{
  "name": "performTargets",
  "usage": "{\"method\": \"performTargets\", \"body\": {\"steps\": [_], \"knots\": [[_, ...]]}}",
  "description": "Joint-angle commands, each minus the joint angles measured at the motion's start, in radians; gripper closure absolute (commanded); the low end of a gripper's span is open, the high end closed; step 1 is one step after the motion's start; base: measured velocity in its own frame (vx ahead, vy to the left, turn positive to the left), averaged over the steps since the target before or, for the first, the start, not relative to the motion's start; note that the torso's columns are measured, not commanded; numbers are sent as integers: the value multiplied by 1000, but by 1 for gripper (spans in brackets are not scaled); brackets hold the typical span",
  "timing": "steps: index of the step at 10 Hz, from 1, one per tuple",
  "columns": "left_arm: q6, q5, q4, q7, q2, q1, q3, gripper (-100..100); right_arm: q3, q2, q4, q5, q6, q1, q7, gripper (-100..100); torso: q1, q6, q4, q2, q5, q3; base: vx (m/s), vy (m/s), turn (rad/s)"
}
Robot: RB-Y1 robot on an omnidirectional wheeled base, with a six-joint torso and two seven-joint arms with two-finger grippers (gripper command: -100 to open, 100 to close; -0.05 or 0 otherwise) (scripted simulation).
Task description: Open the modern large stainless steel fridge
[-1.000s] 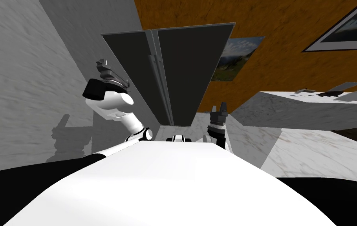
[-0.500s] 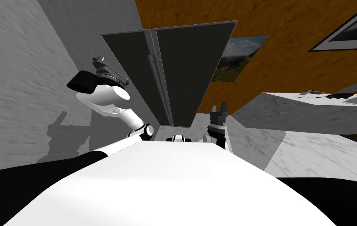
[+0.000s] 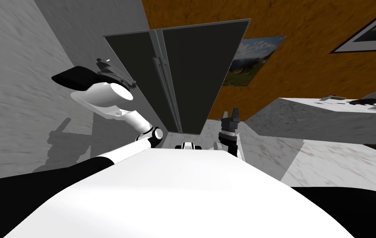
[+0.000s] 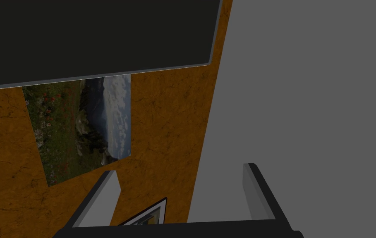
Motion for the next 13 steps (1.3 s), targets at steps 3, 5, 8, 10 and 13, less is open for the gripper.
{"method": "performTargets", "body": {"steps": [3,5,8,10,13], "knots": [[120,8,15,24,-5,-90,25,-100,0,0,0,0,0,0,0,0,0,0,0,1,0,0,30,-31,14],[167,12,25,39,-9,-136,39,-100,0,0,0,0,0,0,0,0,1,0,0,1,0,0,32,-24,8],[251,17,36,54,-13,-197,52,-100,0,0,0,0,0,0,0,0,-1,0,0,0,0,0,43,-35,11],[309,21,46,68,-17,-247,63,-100,0,0,0,0,0,0,0,0,0,0,0,0,0,0,43,-31,2],[377,26,57,82,-22,-294,72,-100,0,0,0,0,0,0,0,0,0,0,0,1,0,1,27,-16,-1]]}}
